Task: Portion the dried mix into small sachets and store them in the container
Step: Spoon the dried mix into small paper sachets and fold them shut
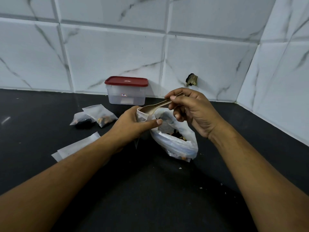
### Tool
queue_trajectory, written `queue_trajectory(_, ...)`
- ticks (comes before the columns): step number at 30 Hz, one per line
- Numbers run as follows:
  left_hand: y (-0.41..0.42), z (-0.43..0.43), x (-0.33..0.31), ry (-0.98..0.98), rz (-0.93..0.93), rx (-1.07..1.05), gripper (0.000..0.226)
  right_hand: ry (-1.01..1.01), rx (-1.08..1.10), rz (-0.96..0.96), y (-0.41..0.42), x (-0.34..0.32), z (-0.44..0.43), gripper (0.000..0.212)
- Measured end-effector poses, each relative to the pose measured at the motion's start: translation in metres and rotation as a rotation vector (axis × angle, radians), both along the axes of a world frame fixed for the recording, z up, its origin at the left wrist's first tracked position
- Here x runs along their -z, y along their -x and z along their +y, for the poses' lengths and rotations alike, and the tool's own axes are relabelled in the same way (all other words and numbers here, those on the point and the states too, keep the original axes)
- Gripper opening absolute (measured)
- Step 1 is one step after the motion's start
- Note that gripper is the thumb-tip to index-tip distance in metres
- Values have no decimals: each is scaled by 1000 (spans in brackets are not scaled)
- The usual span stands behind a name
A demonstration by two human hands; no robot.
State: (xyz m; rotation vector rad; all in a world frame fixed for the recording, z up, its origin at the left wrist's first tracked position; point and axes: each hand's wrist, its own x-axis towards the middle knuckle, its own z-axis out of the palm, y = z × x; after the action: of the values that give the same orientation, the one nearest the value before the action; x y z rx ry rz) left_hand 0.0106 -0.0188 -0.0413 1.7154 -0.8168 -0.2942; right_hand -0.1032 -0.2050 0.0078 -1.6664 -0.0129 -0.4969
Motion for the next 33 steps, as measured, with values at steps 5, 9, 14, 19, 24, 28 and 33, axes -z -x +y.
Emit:
queue_trajectory(5, -1, -1, 1, 3, 16, 3, 77, -97, 108, -7, -3, 2, -8, 14)
queue_trajectory(9, -1, -3, 3, 8, -1, -7, 66, -216, 212, 4, -4, 2, -14, 14)
queue_trajectory(14, -2, -3, 5, 36, -4, -19, 57, -196, 434, 131, -5, 8, -31, 11)
queue_trajectory(19, -3, -4, 4, 40, -24, -18, 56, -97, 462, 318, -8, 22, -35, 9)
queue_trajectory(24, -2, -3, 4, 48, -7, -3, 54, 28, 470, 370, -7, 25, -36, 12)
queue_trajectory(28, 1, -2, 1, 65, -3, -1, 55, 519, 729, 382, 0, 21, -39, 40)
queue_trajectory(33, 4, 0, -6, 184, -18, -89, 52, 697, 738, 18, 6, 6, -18, 27)
